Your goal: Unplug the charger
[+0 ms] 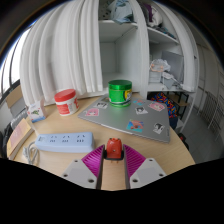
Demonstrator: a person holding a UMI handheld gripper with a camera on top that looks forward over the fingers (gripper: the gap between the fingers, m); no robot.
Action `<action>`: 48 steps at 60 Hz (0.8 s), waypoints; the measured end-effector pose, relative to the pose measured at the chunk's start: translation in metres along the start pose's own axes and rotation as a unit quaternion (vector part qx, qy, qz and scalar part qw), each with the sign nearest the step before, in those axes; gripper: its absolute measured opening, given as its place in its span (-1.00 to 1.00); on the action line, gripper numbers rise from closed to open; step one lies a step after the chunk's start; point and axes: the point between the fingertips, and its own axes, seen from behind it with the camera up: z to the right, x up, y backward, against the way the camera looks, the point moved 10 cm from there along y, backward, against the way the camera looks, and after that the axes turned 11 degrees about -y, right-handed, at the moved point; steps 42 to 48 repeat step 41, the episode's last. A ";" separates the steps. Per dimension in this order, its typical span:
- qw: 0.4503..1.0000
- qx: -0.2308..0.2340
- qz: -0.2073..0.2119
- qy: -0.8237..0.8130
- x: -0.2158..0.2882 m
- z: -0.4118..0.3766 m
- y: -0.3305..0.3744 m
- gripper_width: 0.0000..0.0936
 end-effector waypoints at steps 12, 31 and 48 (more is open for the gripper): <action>1.000 -0.008 -0.003 -0.006 -0.003 -0.005 0.015 0.74; 0.999 -0.023 0.044 -0.010 -0.014 -0.030 0.106 0.80; 0.998 -0.041 0.046 -0.019 -0.071 -0.064 0.169 0.81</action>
